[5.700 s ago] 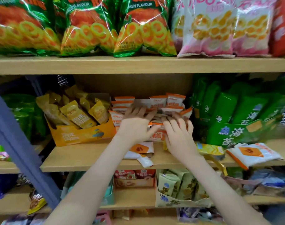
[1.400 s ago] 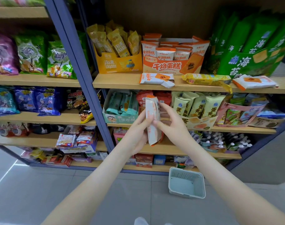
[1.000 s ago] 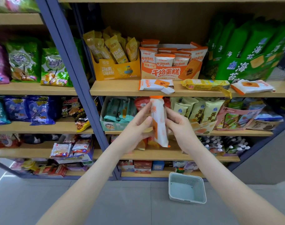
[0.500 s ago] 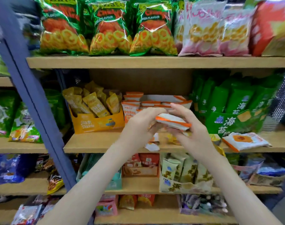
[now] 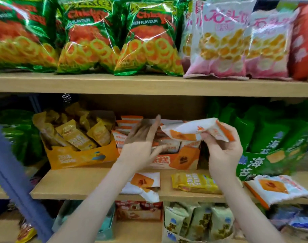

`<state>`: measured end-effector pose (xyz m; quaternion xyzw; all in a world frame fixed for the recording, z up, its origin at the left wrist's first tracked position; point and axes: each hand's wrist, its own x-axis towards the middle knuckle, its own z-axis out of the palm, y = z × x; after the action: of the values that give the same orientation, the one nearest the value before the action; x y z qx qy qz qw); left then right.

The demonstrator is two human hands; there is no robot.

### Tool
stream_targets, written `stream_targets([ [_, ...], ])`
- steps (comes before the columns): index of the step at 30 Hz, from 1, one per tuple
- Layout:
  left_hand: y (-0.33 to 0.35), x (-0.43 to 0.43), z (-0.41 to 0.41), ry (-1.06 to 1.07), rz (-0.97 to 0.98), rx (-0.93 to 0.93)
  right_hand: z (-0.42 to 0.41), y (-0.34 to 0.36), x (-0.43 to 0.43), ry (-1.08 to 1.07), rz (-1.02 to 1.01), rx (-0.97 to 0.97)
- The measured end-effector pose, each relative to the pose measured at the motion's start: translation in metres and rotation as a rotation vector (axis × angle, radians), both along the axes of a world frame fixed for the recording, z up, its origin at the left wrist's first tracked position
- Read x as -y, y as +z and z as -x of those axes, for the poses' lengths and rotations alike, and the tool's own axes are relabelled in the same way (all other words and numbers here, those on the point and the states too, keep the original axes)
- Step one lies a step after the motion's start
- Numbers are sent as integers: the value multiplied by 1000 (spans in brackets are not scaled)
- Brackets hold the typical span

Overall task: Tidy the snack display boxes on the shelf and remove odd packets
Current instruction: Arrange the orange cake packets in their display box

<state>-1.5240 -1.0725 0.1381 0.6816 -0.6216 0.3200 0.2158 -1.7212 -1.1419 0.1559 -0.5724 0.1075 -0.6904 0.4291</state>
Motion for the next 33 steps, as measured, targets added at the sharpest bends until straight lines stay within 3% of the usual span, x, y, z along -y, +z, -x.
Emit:
stream_targets([
  [4,-3,11,-6,-41,-96,24,2,0,11,-57,74,61],
  [8,-7,5,-6,-68,-119,67,-5,-3,8,-97,277,-203],
  [11,-16,-7,-4,-72,-119,113,-12,-11,6,-60,224,-314],
  [21,-31,-24,7,-39,-98,253,0,-9,9,-89,19,-121],
  [26,-35,-31,13,-25,-47,272,0,-14,-1,0,-7,1],
  [33,-33,-31,17,-2,-77,221,-8,-27,-14,-128,168,-346],
])
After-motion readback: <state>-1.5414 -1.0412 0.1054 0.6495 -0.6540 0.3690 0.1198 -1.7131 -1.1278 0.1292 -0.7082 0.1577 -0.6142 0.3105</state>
